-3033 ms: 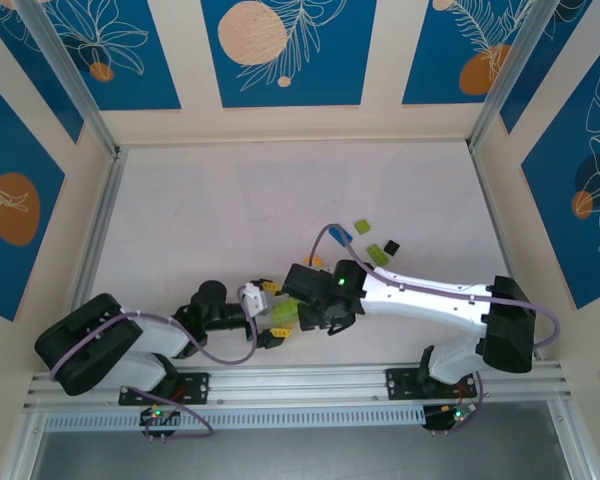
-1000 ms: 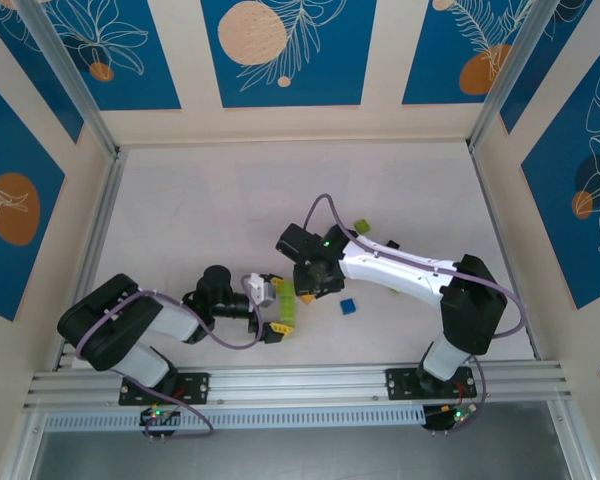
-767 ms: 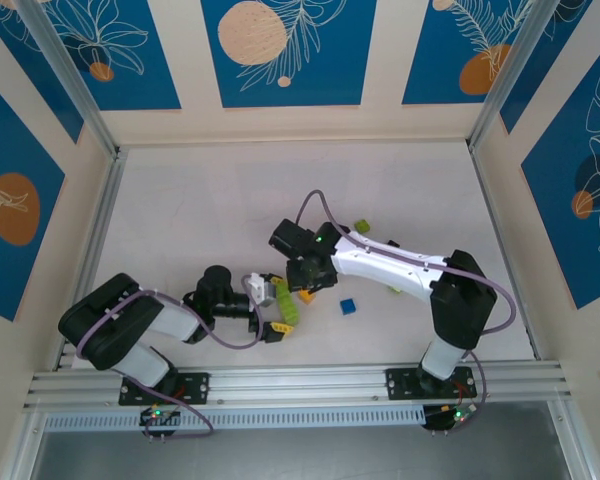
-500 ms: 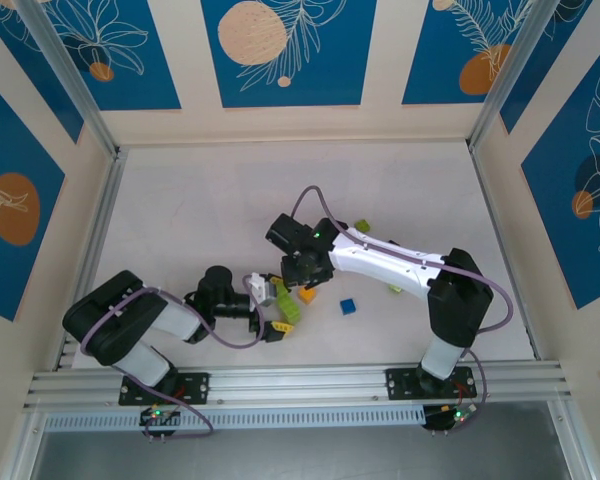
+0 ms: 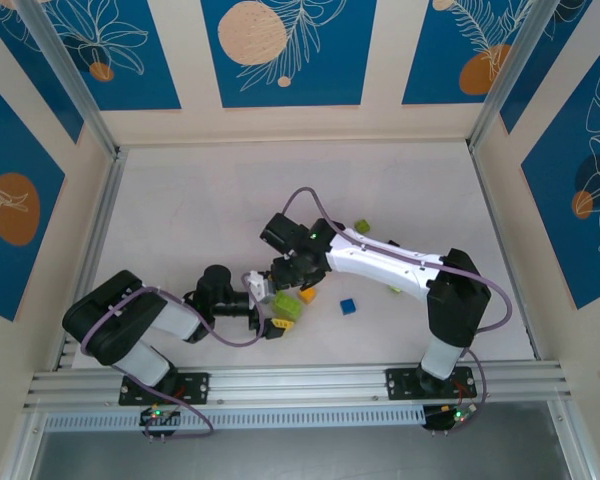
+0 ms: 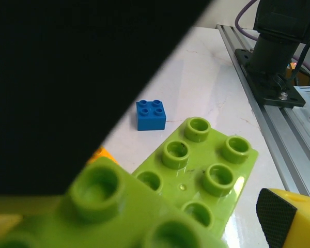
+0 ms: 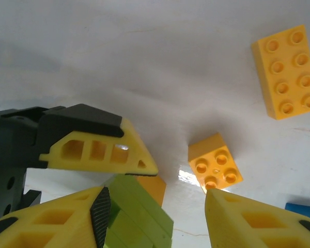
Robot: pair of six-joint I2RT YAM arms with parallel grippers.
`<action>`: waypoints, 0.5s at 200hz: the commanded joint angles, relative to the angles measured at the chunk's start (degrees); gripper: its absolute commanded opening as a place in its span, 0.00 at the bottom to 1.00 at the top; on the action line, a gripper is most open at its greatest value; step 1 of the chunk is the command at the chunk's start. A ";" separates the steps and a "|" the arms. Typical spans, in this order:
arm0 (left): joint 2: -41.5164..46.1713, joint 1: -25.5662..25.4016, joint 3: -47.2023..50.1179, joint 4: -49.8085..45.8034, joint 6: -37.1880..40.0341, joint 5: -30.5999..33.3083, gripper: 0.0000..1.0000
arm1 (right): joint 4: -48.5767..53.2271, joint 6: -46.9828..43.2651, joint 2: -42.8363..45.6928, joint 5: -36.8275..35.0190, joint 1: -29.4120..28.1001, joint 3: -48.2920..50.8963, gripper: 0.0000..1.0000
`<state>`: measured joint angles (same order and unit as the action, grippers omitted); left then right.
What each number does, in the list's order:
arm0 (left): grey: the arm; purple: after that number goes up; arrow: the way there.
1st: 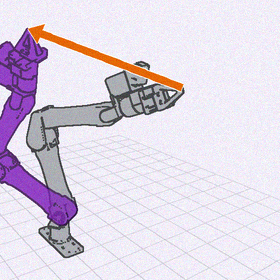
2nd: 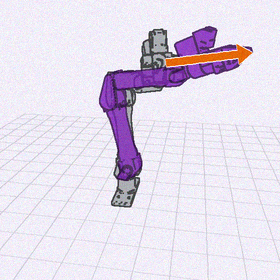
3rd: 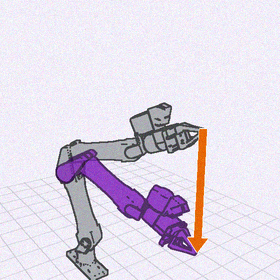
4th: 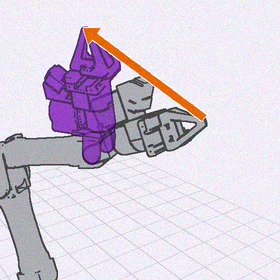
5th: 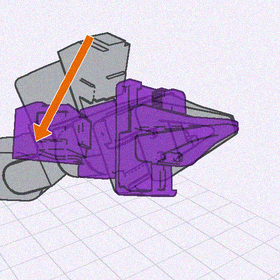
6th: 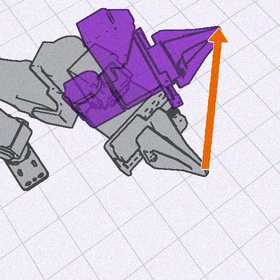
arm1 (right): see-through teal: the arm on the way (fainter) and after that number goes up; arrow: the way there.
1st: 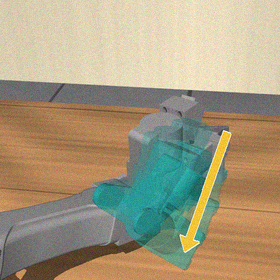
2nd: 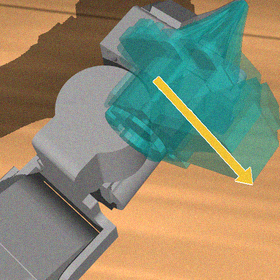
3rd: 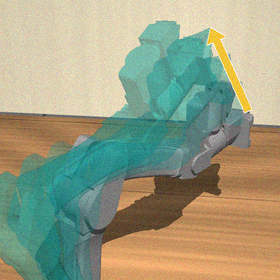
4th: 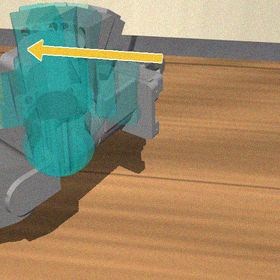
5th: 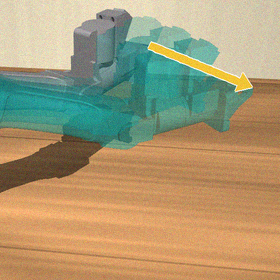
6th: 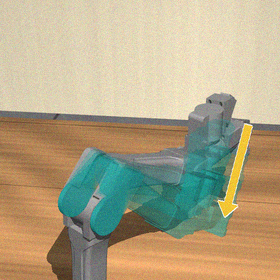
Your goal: Assemble a carrot with lego
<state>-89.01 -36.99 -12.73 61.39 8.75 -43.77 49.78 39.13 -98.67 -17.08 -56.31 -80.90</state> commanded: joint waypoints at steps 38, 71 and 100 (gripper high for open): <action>-0.02 0.94 -0.45 2.92 -0.05 -0.12 0.99 | 5.07 2.65 4.49 -9.56 -0.13 -1.10 0.55; -0.37 1.04 -0.45 3.36 0.03 -0.53 0.97 | 11.50 7.65 10.88 -15.33 4.73 4.13 0.62; -0.02 1.35 -0.40 3.29 -0.22 -1.58 0.81 | 12.80 9.79 18.16 -15.40 9.39 11.66 0.62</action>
<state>-89.01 -36.56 -12.73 62.61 8.47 -43.27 57.74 45.23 -85.47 -29.87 -49.82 -74.85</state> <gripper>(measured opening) 0.892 0.618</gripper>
